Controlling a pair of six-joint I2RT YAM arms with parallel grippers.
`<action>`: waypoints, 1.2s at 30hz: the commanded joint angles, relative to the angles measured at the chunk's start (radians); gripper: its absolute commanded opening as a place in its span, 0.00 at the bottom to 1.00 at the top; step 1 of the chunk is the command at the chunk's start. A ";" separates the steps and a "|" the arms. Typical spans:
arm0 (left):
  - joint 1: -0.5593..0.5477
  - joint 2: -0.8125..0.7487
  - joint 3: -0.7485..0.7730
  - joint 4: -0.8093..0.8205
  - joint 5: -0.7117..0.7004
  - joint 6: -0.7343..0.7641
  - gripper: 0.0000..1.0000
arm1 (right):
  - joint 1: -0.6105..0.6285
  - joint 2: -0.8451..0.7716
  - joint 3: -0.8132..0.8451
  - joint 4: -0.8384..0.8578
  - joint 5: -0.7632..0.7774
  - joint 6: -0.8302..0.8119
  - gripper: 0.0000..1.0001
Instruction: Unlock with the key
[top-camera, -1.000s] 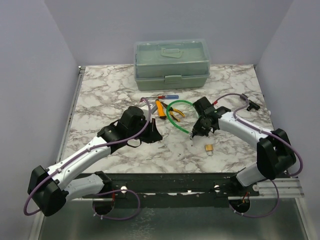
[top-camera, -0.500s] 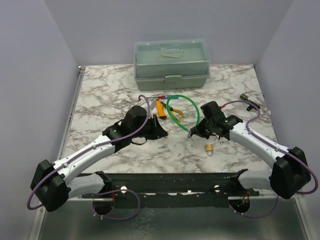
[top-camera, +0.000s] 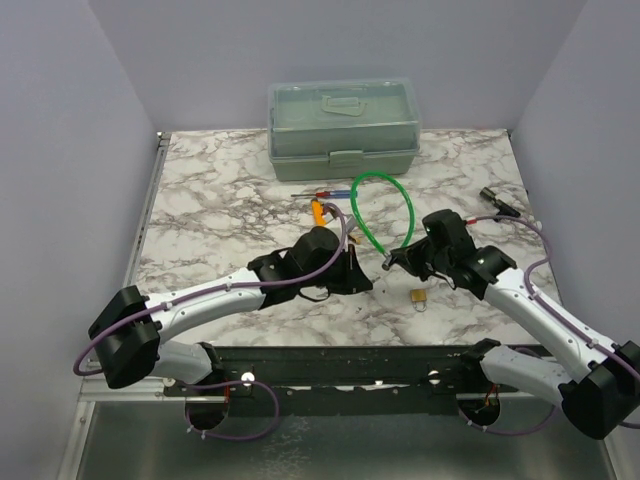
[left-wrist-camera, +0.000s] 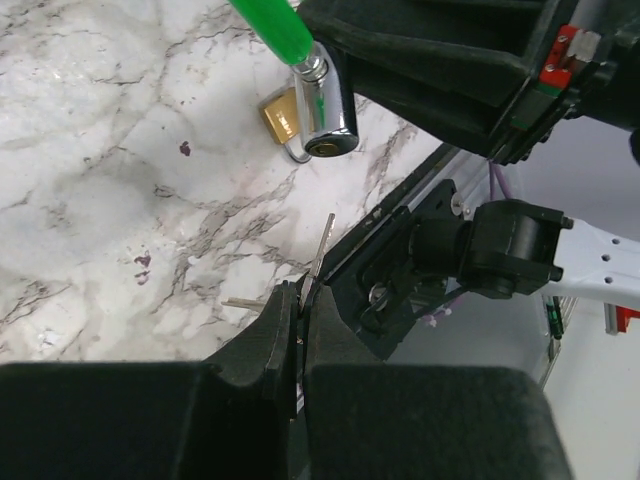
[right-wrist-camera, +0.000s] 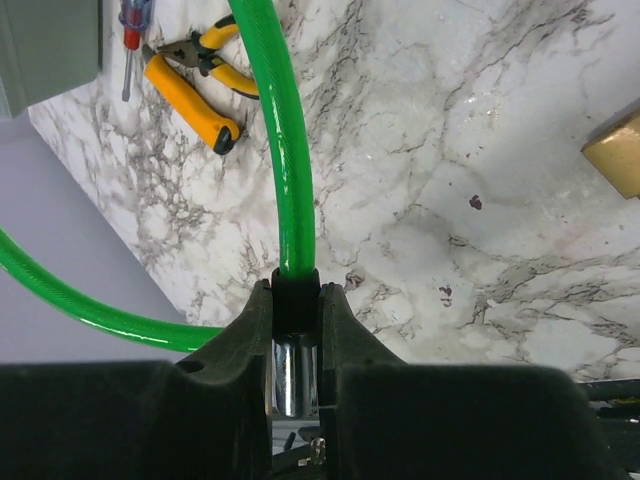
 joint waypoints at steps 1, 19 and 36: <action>-0.016 0.007 0.031 0.052 -0.053 -0.023 0.00 | 0.001 -0.039 -0.026 -0.034 0.058 0.088 0.00; -0.017 0.059 0.006 0.148 -0.035 0.007 0.00 | 0.001 -0.031 -0.037 -0.105 0.084 0.264 0.00; -0.017 0.081 -0.043 0.203 -0.038 -0.036 0.00 | 0.001 -0.002 -0.055 -0.052 0.081 0.279 0.00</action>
